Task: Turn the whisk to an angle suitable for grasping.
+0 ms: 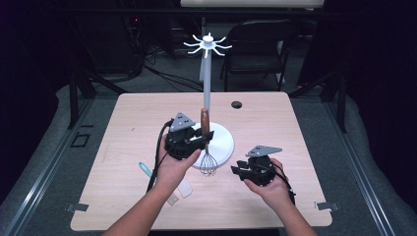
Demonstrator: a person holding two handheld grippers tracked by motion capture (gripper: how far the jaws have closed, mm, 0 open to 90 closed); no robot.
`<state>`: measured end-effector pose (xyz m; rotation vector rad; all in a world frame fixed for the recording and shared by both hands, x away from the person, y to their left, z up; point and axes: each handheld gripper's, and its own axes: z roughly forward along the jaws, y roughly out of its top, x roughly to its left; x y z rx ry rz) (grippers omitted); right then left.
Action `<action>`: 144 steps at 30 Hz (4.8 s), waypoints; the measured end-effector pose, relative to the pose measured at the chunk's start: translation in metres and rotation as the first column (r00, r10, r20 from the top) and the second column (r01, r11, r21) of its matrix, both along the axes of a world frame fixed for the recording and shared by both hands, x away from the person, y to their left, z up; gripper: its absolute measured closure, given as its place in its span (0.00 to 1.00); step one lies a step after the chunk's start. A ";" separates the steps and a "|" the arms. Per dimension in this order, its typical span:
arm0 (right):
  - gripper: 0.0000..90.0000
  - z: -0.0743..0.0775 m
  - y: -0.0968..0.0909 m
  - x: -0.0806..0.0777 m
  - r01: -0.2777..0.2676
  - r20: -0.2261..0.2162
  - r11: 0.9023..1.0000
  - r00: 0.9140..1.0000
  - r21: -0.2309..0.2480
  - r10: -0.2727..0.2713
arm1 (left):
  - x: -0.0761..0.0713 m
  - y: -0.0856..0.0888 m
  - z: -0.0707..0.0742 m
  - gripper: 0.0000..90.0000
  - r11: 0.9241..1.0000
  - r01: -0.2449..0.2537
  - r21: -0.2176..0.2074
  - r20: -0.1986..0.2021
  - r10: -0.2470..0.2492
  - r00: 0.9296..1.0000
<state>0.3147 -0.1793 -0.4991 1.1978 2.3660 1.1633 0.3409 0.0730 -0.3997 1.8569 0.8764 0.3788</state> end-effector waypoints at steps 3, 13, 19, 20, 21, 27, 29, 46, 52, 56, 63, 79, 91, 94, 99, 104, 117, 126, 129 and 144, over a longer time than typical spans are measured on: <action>0.73 -0.004 -0.001 0.002 0.010 -0.019 1.000 1.000 -0.020 -0.010 | 0.003 0.006 0.012 0.78 1.000 -0.022 0.009 0.020 0.022 1.000; 0.73 -0.015 -0.005 0.005 0.032 -0.055 0.999 0.998 -0.010 -0.033 | 0.016 0.017 0.053 0.78 0.998 -0.063 0.022 0.066 0.062 0.996; 0.72 -0.019 -0.006 0.006 0.042 -0.073 0.999 0.996 -0.018 -0.043 | 0.021 0.006 0.076 0.78 0.997 -0.066 0.037 0.103 0.062 0.993; 0.72 -0.019 -0.006 0.006 0.041 -0.069 0.999 0.997 -0.016 -0.042 | 0.022 0.004 0.080 0.78 0.997 -0.071 0.041 0.109 0.066 0.992; 0.72 -0.020 -0.006 0.006 0.042 -0.068 0.999 0.997 -0.015 -0.043 | 0.023 0.002 0.083 0.78 0.996 -0.072 0.047 0.112 0.066 0.991; 0.72 -0.022 -0.008 0.007 0.041 -0.068 0.999 0.997 -0.008 -0.041 | 0.034 -0.010 0.104 0.78 0.994 -0.087 0.072 0.135 0.077 0.988; 0.72 -0.022 -0.008 0.007 0.042 -0.074 0.999 0.996 -0.001 -0.042 | 0.038 -0.011 0.110 0.78 0.993 -0.095 0.071 0.140 0.084 0.987; 0.72 -0.026 -0.007 0.009 0.037 -0.075 0.999 0.996 -0.017 -0.038 | 0.069 -0.017 0.099 0.77 0.991 -0.125 0.041 0.082 0.121 0.989; 0.72 -0.028 -0.006 0.009 0.033 -0.076 0.999 0.997 -0.019 -0.035 | 0.069 -0.014 0.095 0.71 0.991 -0.133 0.017 0.081 0.132 0.988; 0.73 -0.028 -0.006 0.009 0.038 -0.074 0.999 0.996 -0.026 -0.040 | 0.066 -0.011 0.087 0.71 0.992 -0.126 0.024 0.070 0.124 0.990; 0.72 -0.027 -0.006 0.010 0.033 -0.091 0.999 0.995 -0.037 -0.036 | 0.051 0.005 0.057 0.70 0.993 -0.115 0.036 0.038 0.113 0.993; 0.73 -0.005 0.003 0.024 -0.014 -0.134 0.999 0.991 -0.050 0.007 | 0.016 0.080 -0.037 0.68 0.978 -0.206 0.020 -0.110 0.207 0.972; 0.93 0.044 0.020 0.040 -0.060 -0.055 0.995 0.997 -0.078 0.056 | -0.005 0.124 -0.087 0.66 0.951 -0.307 0.014 -0.174 0.305 0.936; 0.99 0.056 0.026 0.043 -0.065 -0.034 0.994 0.997 -0.083 0.062 | -0.006 0.133 -0.089 0.66 0.948 -0.317 0.007 -0.174 0.313 0.934; 1.00 0.074 0.033 0.051 -0.059 0.016 0.995 0.998 -0.078 0.060 | -0.007 0.142 -0.088 0.66 0.944 -0.331 -0.013 -0.175 0.324 0.930; 1.00 0.095 0.036 0.056 -0.047 0.092 0.998 0.994 -0.052 0.051 | -0.007 0.147 -0.090 0.66 0.941 -0.337 -0.025 -0.181 0.328 0.927; 1.00 0.141 0.043 0.072 0.006 0.264 0.999 0.964 0.031 -0.014 | -0.006 0.157 -0.089 0.66 0.934 -0.356 -0.034 -0.187 0.344 0.920; 1.00 0.173 0.042 0.080 0.046 0.370 0.995 0.926 0.092 -0.077 | -0.005 0.157 -0.091 0.66 0.932 -0.360 -0.038 -0.182 0.348 0.920; 1.00 0.183 0.042 0.083 0.057 0.391 0.992 0.915 0.112 -0.097 | -0.005 0.156 -0.091 0.66 0.934 -0.357 -0.036 -0.180 0.345 0.921; 1.00 0.232 0.046 0.084 0.079 0.505 0.981 0.849 0.176 -0.159 | -0.005 0.156 -0.091 0.66 0.934 -0.356 -0.041 -0.179 0.344 0.922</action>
